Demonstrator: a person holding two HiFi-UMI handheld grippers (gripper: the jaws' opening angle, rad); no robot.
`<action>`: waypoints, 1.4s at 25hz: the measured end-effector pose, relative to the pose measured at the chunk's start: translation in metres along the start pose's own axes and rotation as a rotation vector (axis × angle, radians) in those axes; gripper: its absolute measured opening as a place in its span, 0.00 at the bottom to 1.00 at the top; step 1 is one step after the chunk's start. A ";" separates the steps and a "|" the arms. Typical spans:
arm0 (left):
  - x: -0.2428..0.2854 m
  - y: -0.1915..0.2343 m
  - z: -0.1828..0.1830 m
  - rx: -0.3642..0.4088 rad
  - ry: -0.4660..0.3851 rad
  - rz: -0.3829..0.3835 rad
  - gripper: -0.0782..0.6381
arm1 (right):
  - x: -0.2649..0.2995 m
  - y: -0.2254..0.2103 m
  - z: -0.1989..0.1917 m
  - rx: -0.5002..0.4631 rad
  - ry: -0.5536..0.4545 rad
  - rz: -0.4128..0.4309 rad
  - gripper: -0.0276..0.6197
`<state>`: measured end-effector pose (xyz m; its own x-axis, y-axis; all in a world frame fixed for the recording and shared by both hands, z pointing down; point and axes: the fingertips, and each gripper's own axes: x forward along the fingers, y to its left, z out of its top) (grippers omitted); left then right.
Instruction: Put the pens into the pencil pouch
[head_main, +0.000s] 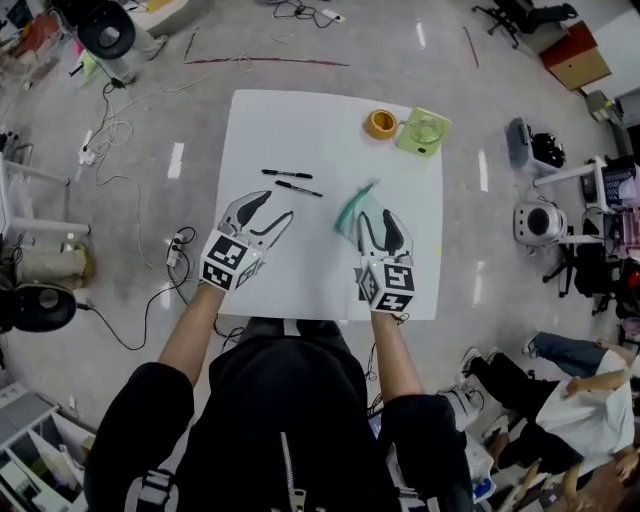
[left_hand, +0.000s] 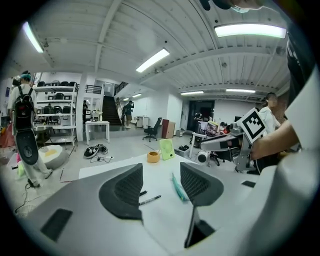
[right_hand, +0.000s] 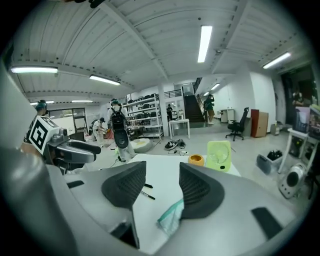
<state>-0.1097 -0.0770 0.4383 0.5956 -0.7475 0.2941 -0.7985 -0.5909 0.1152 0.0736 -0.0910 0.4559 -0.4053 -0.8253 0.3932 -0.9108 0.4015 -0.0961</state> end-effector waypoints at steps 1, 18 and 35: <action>0.002 0.003 -0.004 -0.004 0.007 -0.005 0.46 | 0.004 -0.001 -0.004 0.003 0.011 -0.007 0.35; 0.034 0.025 -0.051 -0.067 0.117 -0.044 0.46 | 0.061 -0.013 -0.088 -0.027 0.280 -0.007 0.34; 0.030 0.051 -0.085 -0.126 0.172 0.000 0.46 | 0.116 -0.037 -0.160 -0.056 0.513 -0.167 0.35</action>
<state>-0.1398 -0.1033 0.5339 0.5807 -0.6779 0.4508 -0.8094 -0.5403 0.2301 0.0731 -0.1382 0.6510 -0.1521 -0.5853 0.7964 -0.9482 0.3139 0.0496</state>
